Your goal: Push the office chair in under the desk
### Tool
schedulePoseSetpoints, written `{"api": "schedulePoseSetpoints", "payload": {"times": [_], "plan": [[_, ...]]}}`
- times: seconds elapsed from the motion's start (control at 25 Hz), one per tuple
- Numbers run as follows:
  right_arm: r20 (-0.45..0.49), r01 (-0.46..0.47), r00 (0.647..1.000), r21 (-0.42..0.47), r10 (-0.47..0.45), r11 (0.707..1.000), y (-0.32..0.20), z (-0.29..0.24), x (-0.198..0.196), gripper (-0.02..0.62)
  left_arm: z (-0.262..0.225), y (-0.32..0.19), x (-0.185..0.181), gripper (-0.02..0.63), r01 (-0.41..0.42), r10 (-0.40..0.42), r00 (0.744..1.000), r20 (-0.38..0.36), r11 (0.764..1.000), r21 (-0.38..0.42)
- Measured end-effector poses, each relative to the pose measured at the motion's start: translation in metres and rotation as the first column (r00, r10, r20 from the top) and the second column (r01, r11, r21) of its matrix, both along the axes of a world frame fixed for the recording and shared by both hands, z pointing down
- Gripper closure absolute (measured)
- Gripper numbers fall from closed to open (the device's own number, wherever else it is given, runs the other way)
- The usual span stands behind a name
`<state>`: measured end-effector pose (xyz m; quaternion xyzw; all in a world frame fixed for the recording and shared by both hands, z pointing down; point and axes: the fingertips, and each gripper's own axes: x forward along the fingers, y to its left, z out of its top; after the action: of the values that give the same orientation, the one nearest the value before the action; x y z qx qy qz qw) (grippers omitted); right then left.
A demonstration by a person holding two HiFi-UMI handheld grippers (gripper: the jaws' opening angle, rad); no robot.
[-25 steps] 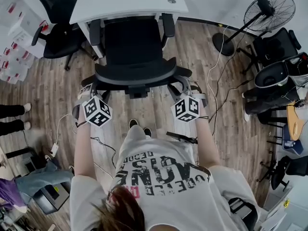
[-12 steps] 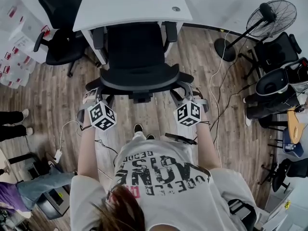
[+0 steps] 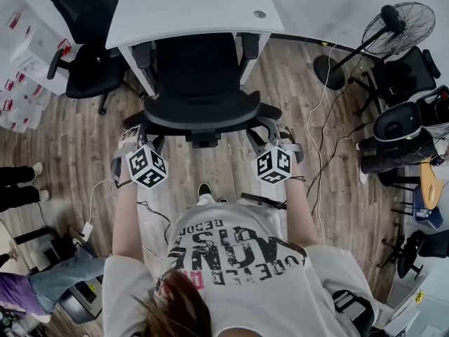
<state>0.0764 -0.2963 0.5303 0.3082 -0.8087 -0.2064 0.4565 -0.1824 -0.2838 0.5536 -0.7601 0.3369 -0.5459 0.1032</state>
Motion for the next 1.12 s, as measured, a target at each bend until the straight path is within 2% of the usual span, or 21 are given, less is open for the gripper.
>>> {"api": "schedulePoseSetpoints", "payload": {"times": [1.12], "plan": [[0.003,-0.005,1.0,0.004,0.005,1.0,-0.024,-0.002,-0.015,0.425,-0.001,-0.028,-0.015,0.419,-0.018,0.018,1.0,0.015,0.999,0.035]]}}
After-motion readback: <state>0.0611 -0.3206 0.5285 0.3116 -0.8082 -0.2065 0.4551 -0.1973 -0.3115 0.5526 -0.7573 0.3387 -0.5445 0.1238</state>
